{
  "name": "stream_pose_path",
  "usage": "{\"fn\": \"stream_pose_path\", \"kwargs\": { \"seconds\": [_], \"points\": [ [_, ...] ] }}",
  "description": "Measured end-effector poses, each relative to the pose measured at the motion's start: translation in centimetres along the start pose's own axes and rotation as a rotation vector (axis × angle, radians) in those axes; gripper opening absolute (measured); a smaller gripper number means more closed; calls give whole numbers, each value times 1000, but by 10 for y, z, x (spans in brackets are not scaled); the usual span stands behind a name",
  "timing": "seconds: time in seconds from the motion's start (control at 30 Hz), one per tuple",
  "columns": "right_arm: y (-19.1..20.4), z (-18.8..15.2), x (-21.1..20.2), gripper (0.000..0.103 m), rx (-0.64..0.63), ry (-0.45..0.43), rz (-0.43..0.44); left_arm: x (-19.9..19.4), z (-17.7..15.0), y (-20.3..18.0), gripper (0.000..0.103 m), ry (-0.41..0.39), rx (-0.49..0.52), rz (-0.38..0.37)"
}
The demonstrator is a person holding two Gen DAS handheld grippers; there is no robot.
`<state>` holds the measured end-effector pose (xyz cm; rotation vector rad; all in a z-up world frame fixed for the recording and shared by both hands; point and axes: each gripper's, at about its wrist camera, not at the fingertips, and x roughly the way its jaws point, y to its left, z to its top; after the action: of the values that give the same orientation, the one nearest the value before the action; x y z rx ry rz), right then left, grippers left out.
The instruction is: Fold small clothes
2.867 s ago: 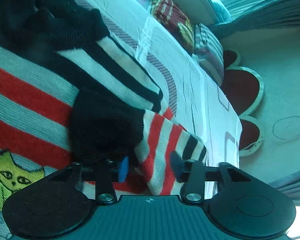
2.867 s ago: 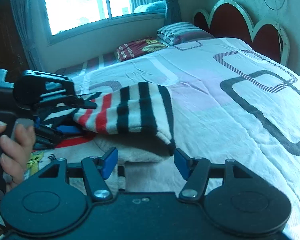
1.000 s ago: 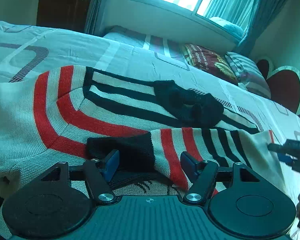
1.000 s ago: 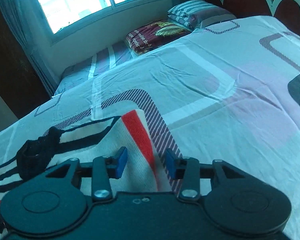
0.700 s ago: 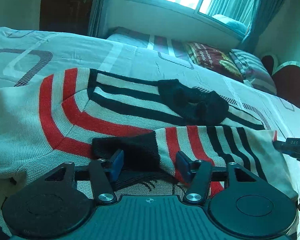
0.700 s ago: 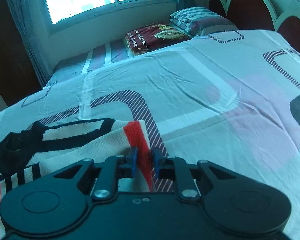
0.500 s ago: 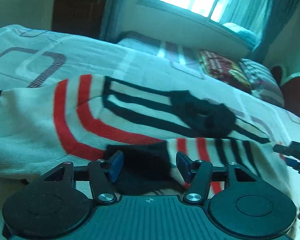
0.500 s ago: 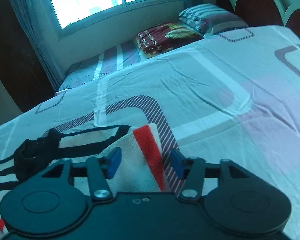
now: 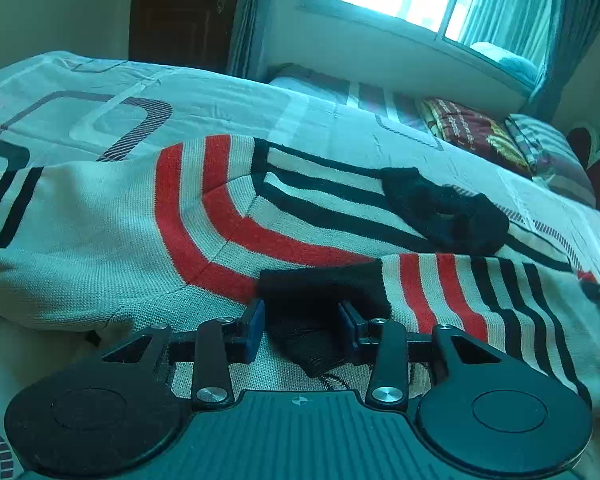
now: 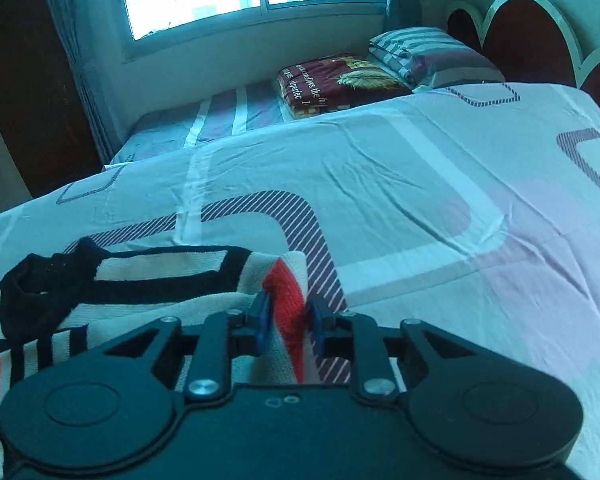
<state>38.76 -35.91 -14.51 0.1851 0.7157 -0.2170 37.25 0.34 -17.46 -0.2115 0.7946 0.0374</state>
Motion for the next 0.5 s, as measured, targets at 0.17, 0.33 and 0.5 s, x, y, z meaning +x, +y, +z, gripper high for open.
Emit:
{"fn": "stream_pose_path", "kwargs": {
  "seconds": [0.17,0.33,0.5],
  "points": [
    [28,-5,-47,33,-82,-55,77,-19,4,18,65,25,-97,-32],
    [88,-27,-84,47,-202,-66,256,-53,1,58,91,-14,-144,32],
    [155,-51,-96,47,-248,-5,411,-81,-8,139,91,-11,-338,131]
  ]
}}
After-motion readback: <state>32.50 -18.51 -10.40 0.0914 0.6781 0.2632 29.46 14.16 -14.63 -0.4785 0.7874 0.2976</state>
